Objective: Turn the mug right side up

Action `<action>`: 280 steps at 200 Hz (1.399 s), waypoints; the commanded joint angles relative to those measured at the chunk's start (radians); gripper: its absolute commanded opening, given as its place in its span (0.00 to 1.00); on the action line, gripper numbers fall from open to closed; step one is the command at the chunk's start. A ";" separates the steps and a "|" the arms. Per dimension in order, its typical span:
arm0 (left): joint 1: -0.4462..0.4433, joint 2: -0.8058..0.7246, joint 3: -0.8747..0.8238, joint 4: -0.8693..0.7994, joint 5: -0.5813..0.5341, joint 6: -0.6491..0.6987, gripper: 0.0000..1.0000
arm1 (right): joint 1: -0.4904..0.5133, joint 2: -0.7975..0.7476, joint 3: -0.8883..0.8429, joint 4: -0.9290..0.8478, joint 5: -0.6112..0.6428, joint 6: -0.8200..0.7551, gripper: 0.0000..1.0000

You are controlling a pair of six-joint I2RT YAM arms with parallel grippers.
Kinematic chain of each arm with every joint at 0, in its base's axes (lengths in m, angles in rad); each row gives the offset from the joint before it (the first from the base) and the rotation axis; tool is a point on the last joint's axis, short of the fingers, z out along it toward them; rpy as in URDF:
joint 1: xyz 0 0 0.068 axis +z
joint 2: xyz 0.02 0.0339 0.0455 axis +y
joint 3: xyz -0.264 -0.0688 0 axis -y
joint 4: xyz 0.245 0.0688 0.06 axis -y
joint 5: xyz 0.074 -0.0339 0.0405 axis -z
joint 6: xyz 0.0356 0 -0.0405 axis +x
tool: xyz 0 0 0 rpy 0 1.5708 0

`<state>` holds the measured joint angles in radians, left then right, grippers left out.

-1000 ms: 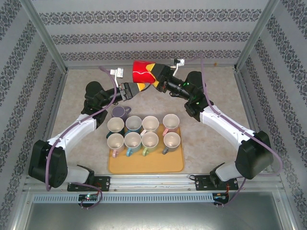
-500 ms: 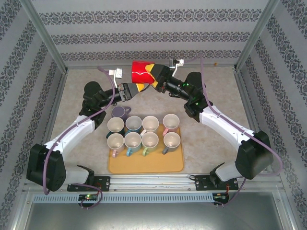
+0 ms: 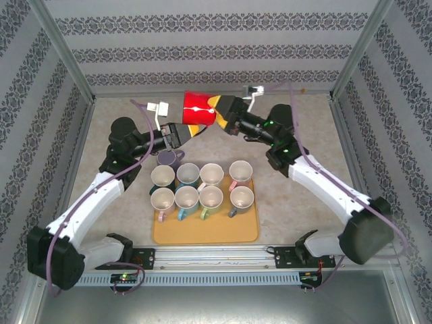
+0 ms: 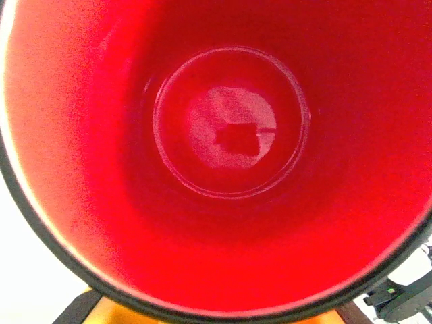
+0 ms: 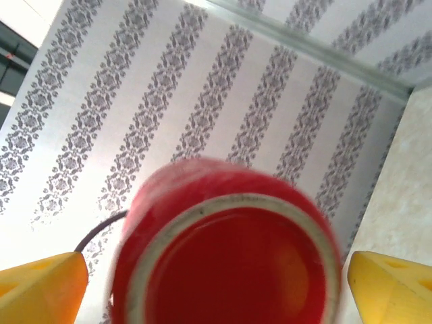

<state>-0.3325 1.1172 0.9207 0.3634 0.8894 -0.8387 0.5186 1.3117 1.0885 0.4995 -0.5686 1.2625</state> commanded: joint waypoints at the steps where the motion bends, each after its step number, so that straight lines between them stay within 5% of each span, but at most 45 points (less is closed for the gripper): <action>1: -0.028 -0.099 0.063 -0.200 -0.064 0.166 0.00 | -0.076 -0.125 -0.026 -0.072 0.048 -0.135 0.98; 25: -0.152 -0.153 0.102 -0.462 -0.161 0.341 0.00 | -0.139 -0.219 -0.026 -0.259 0.098 -0.281 0.98; 64: -0.507 -0.153 0.174 -0.867 -0.474 0.600 0.00 | -0.149 -0.332 0.010 -0.519 0.221 -0.517 0.98; 96: -0.791 -0.133 0.150 -0.990 -0.720 0.640 0.00 | -0.157 -0.382 -0.026 -0.546 0.239 -0.549 0.98; 122: -0.946 -0.036 0.125 -1.016 -0.762 0.654 0.00 | -0.157 -0.386 -0.048 -0.544 0.224 -0.546 0.98; 280: -0.999 0.189 -0.013 -0.965 -0.860 0.619 0.00 | -0.111 -0.373 -0.117 -0.546 0.206 -0.611 0.98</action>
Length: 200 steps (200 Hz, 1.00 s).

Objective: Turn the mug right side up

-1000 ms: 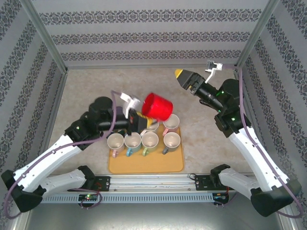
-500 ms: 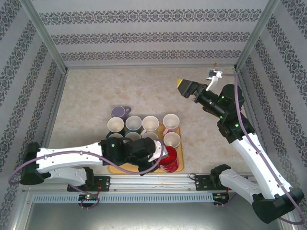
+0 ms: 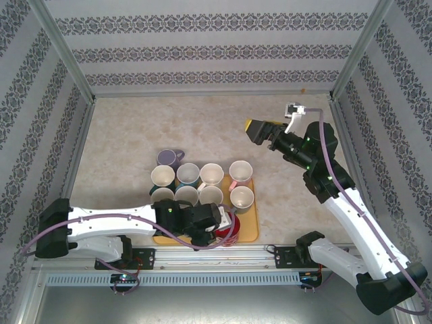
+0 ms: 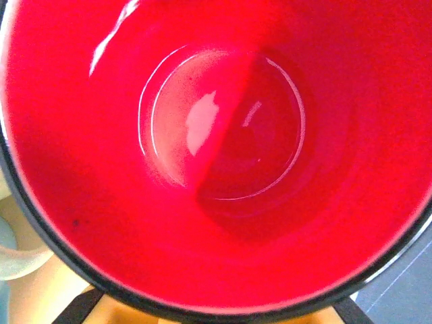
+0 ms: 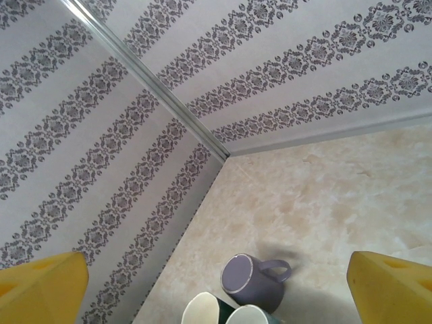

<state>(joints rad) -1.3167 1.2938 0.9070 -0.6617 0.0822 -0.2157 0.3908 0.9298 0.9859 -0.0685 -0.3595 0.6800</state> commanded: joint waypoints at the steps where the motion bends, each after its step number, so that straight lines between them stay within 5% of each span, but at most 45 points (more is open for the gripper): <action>1: -0.014 0.014 0.000 0.060 -0.056 -0.004 0.00 | 0.018 0.009 -0.015 0.022 -0.003 -0.029 0.98; 130: -0.015 0.112 -0.091 0.224 -0.183 -0.004 0.00 | 0.051 0.041 -0.036 0.070 -0.042 -0.071 0.98; 200: -0.015 0.072 -0.087 0.187 -0.121 -0.012 0.36 | 0.051 0.055 -0.030 0.061 -0.039 -0.085 0.98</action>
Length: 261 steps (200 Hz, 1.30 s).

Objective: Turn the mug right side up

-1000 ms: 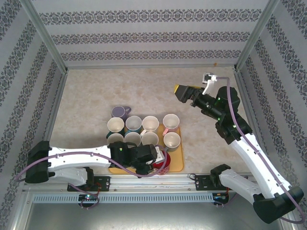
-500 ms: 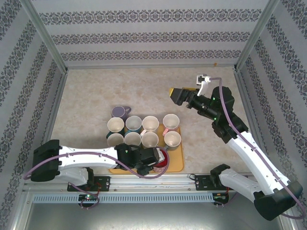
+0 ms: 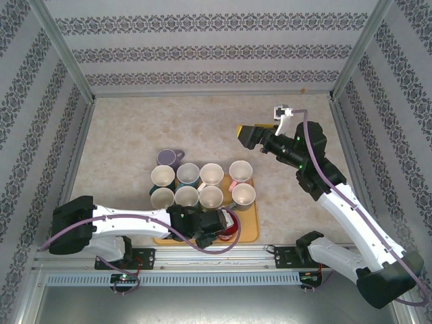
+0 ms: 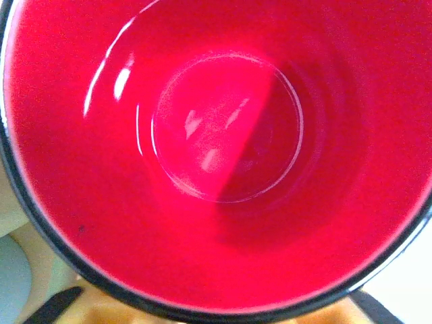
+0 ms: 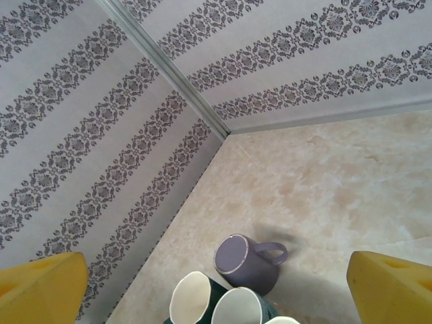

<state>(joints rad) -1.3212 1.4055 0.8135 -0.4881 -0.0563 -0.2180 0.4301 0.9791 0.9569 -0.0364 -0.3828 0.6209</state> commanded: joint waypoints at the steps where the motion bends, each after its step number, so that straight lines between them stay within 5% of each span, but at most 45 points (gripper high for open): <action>1: -0.009 -0.043 0.008 0.012 0.018 -0.010 0.36 | 0.012 0.007 0.000 0.029 -0.016 -0.026 0.98; 39: -0.009 -0.080 0.059 -0.084 0.056 -0.011 0.52 | 0.011 0.016 0.019 0.017 -0.013 -0.022 0.98; 78: 0.032 -0.202 0.162 -0.209 0.062 -0.011 0.56 | 0.013 0.058 0.075 -0.021 -0.036 -0.024 0.98; 111: 0.228 -0.305 0.261 -0.280 0.205 -0.035 0.55 | 0.026 0.137 0.147 -0.075 -0.001 -0.036 0.98; 147: 0.556 -0.378 0.317 -0.320 0.288 -0.099 0.55 | 0.085 0.334 0.323 -0.207 0.011 -0.170 0.98; 187: 0.816 -0.444 0.285 -0.312 0.032 -0.207 0.57 | 0.187 0.670 0.609 -0.401 -0.001 -0.358 0.98; 218: 0.954 -0.568 0.220 -0.278 -0.246 -0.252 0.71 | 0.255 0.885 0.791 -0.487 0.035 -0.508 0.98; 261: 1.000 -0.719 0.109 -0.149 -0.480 -0.209 0.76 | 0.322 1.228 1.148 -0.682 0.053 -0.614 0.98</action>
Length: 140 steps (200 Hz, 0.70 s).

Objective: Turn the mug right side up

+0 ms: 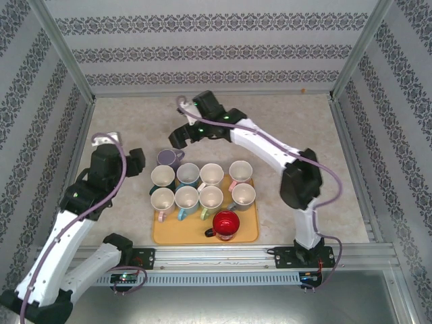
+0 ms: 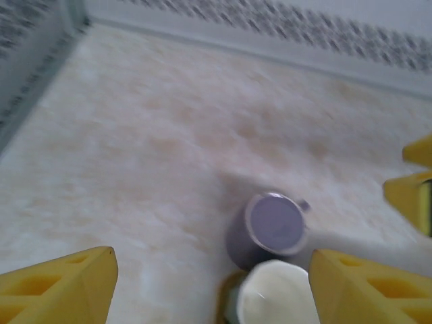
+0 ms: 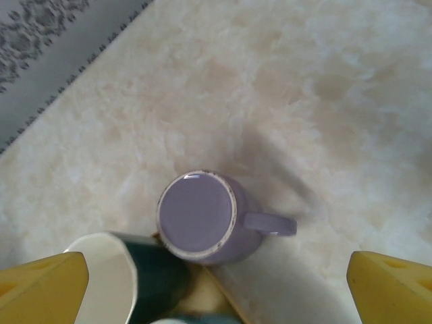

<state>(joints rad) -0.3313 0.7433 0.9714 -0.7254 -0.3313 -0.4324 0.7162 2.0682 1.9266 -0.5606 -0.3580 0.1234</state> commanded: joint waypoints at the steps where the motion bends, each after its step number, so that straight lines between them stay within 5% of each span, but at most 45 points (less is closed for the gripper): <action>1: 0.010 -0.060 -0.052 0.090 -0.208 0.008 0.76 | 0.037 0.146 0.187 -0.161 0.028 -0.116 0.98; 65: 0.009 -0.114 -0.134 0.163 -0.165 0.030 0.76 | 0.085 0.443 0.551 -0.321 0.001 -0.097 0.98; 140: 0.002 -0.114 -0.154 0.196 -0.084 0.044 0.77 | 0.107 0.550 0.640 -0.358 0.122 -0.094 0.98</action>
<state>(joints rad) -0.3317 0.6346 0.8288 -0.5732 -0.4393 -0.4156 0.8211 2.5942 2.5404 -0.8791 -0.3073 0.0376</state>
